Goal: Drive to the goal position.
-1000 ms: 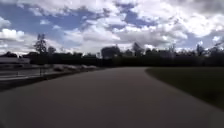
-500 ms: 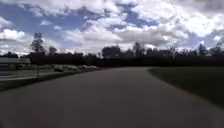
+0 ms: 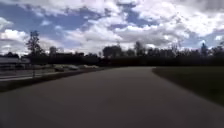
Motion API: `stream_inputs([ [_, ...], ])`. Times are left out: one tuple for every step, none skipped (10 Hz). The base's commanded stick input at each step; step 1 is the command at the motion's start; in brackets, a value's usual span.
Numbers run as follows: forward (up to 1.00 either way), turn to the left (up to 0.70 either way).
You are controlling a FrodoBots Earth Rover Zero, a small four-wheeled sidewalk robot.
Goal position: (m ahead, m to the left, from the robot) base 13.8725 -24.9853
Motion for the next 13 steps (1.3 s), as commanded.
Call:
stream_inputs([
  [1.00,-0.11],
  [1.00,-0.12],
  [1.00,-0.13],
  [1.00,-0.13],
  [1.00,-0.14],
  [1.00,-0.14],
  [1.00,-0.14],
  [1.00,-0.14],
  [1.00,-0.14],
  [1.00,-0.14],
  [1.00,-0.14],
  [1.00,-0.14],
  [1.00,-0.14],
])
